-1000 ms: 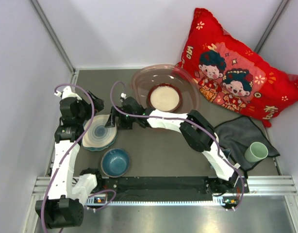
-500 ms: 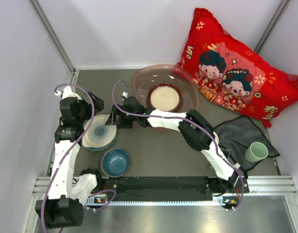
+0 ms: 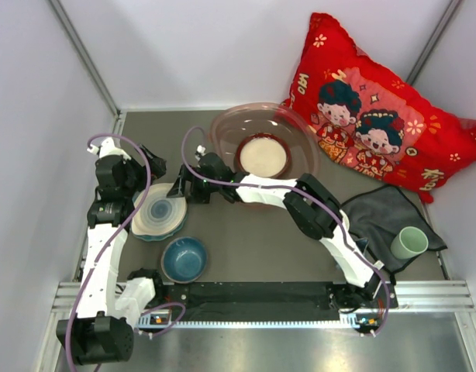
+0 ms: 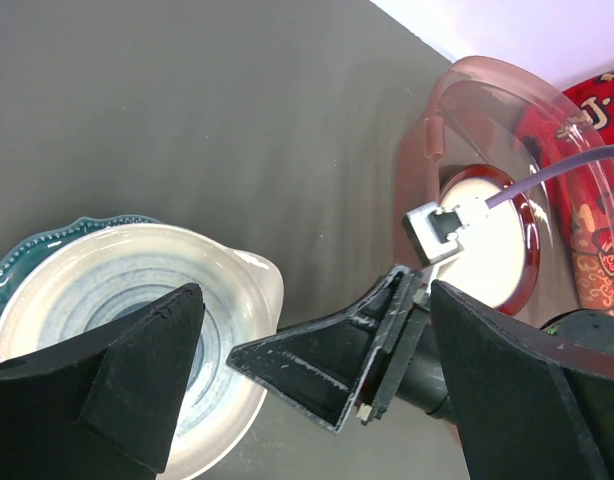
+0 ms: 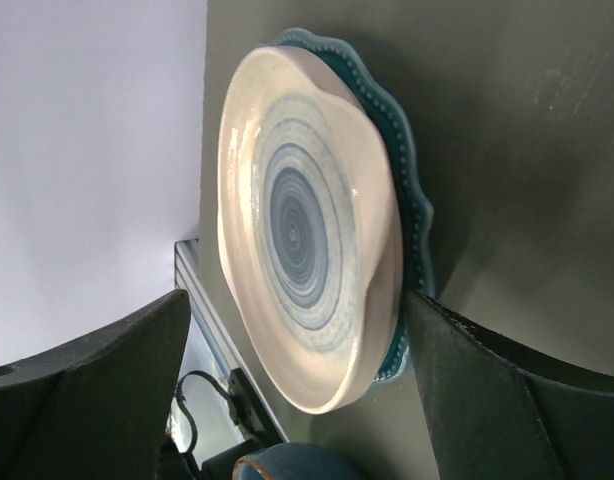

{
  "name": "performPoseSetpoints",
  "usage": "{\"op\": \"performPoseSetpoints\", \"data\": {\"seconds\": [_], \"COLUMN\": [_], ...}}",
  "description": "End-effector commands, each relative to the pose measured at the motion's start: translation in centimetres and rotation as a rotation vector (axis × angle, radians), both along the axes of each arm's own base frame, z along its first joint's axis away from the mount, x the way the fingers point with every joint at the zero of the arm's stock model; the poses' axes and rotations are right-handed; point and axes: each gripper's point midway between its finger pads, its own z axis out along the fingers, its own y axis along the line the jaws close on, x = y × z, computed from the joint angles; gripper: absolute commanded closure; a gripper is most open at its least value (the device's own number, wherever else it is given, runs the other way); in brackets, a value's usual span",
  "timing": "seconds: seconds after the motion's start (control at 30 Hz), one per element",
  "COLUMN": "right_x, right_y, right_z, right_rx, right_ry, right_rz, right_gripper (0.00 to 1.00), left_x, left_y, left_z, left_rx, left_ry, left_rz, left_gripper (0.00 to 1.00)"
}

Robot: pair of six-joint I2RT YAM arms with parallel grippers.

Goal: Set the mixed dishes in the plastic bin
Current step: Pick up the plate at the center of the board.

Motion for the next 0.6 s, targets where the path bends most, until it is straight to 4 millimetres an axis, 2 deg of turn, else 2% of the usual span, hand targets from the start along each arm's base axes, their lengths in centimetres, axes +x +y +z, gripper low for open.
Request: {"op": "performPoseSetpoints", "data": {"seconds": [0.0,0.57], "right_x": [0.16,-0.46], "right_y": [0.7,1.28], "right_z": [-0.4,-0.59], "right_rx": [0.038,0.084], "right_ry": [0.012,0.047], "right_rz": [0.015,0.039], "right_gripper": [0.14,0.14], "left_x": [0.38,0.43], "left_y": [0.03,-0.01], "left_z": [1.36,1.27], "left_rx": [-0.005,-0.005], "left_ry": [-0.045,-0.045], "left_rz": [-0.002,-0.004], "left_gripper": [0.01,0.01]}}
